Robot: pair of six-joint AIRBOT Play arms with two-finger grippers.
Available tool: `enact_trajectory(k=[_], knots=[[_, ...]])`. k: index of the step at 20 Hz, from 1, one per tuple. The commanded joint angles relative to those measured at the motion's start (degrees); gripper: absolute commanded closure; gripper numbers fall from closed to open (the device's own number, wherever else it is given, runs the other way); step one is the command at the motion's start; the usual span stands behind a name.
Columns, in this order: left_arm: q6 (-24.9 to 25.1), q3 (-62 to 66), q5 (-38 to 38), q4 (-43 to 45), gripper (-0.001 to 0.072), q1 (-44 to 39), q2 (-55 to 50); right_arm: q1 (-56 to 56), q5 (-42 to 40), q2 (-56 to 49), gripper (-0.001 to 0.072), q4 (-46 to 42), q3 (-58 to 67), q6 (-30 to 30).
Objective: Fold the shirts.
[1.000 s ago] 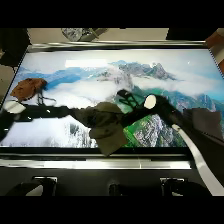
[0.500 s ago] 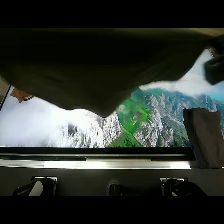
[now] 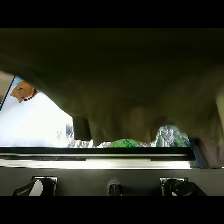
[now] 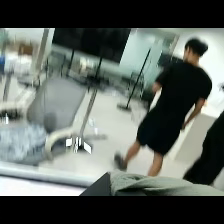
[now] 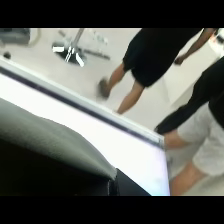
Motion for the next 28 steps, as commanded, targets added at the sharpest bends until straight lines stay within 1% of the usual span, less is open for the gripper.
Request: enact_trajectory(k=[1, 3, 5, 6, 8, 9, 11, 12, 13, 14, 15, 16, 18, 19, 20, 21, 22, 23, 24, 25, 26, 28], knots=[[0.44, -11.78, -5.79, 0.15, 0.0683, -1.11, -2.14, -0.02, 2.99, -10.45, 0.0668, -0.33, -2.51, -0.87], [3.89, -24.52, -5.79, 0.22, 0.0682, -2.99, -4.13, -0.02, -2.86, -20.09, 0.0668, 0.31, -6.73, 0.85], [4.20, -36.52, -4.11, 0.24, 0.0682, -4.55, -8.44, -0.02, -13.03, -30.95, 0.0668, 0.52, -8.48, 6.95], [4.76, -41.18, -1.14, 0.17, 0.0683, -5.18, -11.52, -0.02, -17.64, -35.52, 0.0668, 1.07, -8.48, 9.79], [8.31, -45.31, 3.89, 0.09, 0.0682, -5.60, -18.53, -0.02, -25.49, -42.66, 0.0667, 3.13, -8.48, 14.40], [9.70, -45.33, 4.81, 0.00, 0.0682, -5.57, -22.14, -0.02, -28.20, -44.92, 0.0666, 5.20, -8.48, 16.28], [12.74, -45.18, 5.68, -2.23, 0.0682, -5.60, -28.76, 0.00, -30.77, -48.37, 0.0666, 11.52, -8.48, 20.11], [14.84, -45.18, 5.57, -3.74, 0.0682, -5.60, -31.50, 0.02, -30.27, -49.59, 0.0665, 15.61, -8.48, 20.09], [15.96, -45.18, 5.22, -4.52, 0.0682, -5.60, -33.57, 0.02, -28.79, -50.40, 0.0642, 19.87, -8.48, 20.04], [16.70, -45.18, 5.01, -4.63, 0.0682, -5.57, -34.73, -0.02, -26.95, -50.42, 0.0459, 22.03, -8.48, 19.96], [18.21, -45.18, 4.76, -4.59, 0.0682, -5.46, -35.08, -0.02, -24.63, -49.48, 0.0238, 22.91, -8.46, 17.90], [19.89, -45.05, 4.46, -4.52, 0.0682, -5.29, -34.93, -0.04, -20.98, -47.47, 0.0144, 22.93, -8.28, 13.42], [22.43, -44.81, 2.93, -4.35, 0.0682, -4.50, -34.40, -2.56, -12.83, -42.14, 0.0105, 24.17, -7.23, 4.46], [23.21, -44.65, 1.86, -4.33, 0.0682, -4.09, -34.34, -5.86, -9.31, -39.19, 0.0105, 26.93, -7.13, -0.55], [23.80, -44.65, 1.07, -4.22, 0.0682, -3.76, -34.36, -10.12, -5.31, -36.96, 0.0105, 31.01, -7.13, -5.64], [23.78, -44.65, 0.66, -3.67, 0.0682, -3.65, -34.38, -15.78, 1.16, -35.56, 0.0106, 36.81, -7.13, -10.43], [23.80, -44.65, 0.42, -3.26, 0.0682, -3.67, -34.38, -21.20, 9.60, -35.23, 0.0107, 42.51, -7.32, -12.37], [23.80, -44.68, 0.11, -3.23, 0.0682, -3.67, -34.38, -26.27, 17.09, -35.23, 0.0105, 47.47, -9.29, -13.00], [23.80, -44.68, 0.02, -3.23, 0.0682, -3.67, -34.38, -29.44, 21.42, -34.75, 0.0089, 50.29, -13.29, -14.14], [23.80, -44.68, 0.02, -3.23, 0.0682, -3.67, -34.38, -30.80, 22.56, -33.33, 0.0058, 51.06, -20.02, -14.86], [23.78, -44.68, 0.02, -3.23, 0.0682, -3.67, -34.38, -30.69, 20.20, -31.50, 0.0035, 51.34, -27.23, -13.94], [23.78, -44.68, 0.04, -3.23, 0.0682, -3.67, -34.38, -27.96, 10.56, -27.87, 0.0027, 57.99, -43.23, -11.06]])
